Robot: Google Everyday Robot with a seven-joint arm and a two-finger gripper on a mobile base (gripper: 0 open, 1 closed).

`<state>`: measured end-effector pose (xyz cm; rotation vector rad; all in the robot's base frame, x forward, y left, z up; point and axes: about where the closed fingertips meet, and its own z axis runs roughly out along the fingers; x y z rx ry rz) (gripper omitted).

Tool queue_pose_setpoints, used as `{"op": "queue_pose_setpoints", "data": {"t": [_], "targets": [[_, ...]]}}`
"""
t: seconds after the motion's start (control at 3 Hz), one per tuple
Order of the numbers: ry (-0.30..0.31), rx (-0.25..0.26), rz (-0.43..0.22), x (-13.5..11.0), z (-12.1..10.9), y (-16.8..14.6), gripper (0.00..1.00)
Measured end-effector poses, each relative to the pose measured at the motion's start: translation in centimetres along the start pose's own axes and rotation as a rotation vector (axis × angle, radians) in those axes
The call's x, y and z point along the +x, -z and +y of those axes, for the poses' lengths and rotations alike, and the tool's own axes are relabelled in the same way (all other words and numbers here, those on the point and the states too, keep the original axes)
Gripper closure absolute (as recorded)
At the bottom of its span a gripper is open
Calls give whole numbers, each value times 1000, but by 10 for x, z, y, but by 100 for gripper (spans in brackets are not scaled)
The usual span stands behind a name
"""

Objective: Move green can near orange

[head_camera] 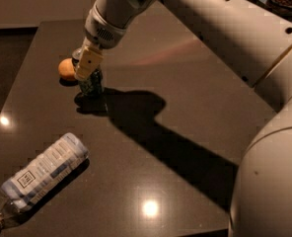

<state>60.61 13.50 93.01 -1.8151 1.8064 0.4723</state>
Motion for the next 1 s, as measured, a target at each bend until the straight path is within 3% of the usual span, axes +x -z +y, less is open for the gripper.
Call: {"op": "queue_pose_setpoints", "data": {"t": [0.33,0.67,1.0], "targets": [[-5,-2,14,1,-4,-7,30],[-3,-8,15,0,-3,-11,0],[-3,-8,15,0,-3,-11,0]]}}
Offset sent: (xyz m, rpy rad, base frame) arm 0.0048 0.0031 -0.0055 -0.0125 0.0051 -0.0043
